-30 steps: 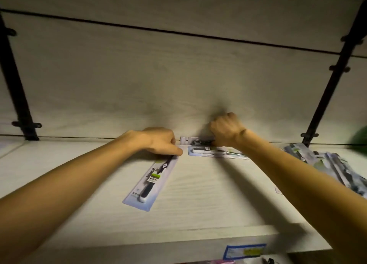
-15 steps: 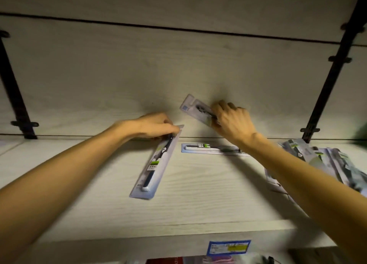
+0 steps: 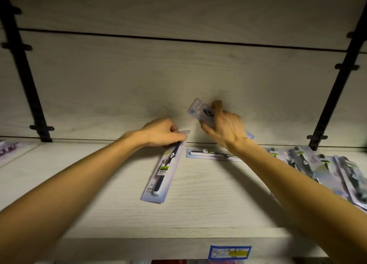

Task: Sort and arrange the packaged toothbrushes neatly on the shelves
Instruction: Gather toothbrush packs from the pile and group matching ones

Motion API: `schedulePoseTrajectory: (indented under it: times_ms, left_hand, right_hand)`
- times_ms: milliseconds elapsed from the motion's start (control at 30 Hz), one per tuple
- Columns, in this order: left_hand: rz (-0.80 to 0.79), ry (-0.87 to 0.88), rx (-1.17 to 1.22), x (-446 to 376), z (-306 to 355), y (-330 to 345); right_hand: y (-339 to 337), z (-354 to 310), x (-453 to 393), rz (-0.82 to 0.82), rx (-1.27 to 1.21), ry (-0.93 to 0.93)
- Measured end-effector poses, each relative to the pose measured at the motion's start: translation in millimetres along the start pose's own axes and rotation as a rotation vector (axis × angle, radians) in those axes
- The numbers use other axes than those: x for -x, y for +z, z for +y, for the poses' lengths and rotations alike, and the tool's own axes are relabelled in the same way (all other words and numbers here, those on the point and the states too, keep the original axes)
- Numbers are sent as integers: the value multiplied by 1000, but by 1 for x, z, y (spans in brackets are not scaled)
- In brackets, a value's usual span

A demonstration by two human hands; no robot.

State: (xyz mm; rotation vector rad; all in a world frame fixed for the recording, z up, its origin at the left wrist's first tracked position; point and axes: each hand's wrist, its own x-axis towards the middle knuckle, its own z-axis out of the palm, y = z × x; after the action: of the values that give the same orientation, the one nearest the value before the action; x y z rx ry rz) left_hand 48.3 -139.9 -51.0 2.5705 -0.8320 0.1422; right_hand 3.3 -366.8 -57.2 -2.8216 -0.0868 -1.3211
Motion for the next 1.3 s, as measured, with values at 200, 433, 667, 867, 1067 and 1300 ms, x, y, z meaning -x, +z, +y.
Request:
schedulePoseTrajectory:
  times_ms: [200, 433, 667, 867, 1067, 1300]
  left_hand:
    - [95, -8, -22, 7, 4, -5]
    - [367, 41, 20, 14, 15, -11]
    - [412, -50, 659, 17, 43, -14]
    - [358, -80, 1031, 22, 64, -10]
    - [174, -30, 1054, 18, 79, -3]
    - [140, -60, 1104, 11, 113, 18]
  right_hand:
    - [-3, 5, -5, -8, 61, -34]
    - [-40, 2, -9, 234, -84, 47]
    - [-73, -6, -12, 308, -487, 368]
    - [-75, 3, 3, 122, -801, 606]
    - [-77, 10, 24, 0, -975, 679]
    - [-92, 39, 52, 86, -820, 735]
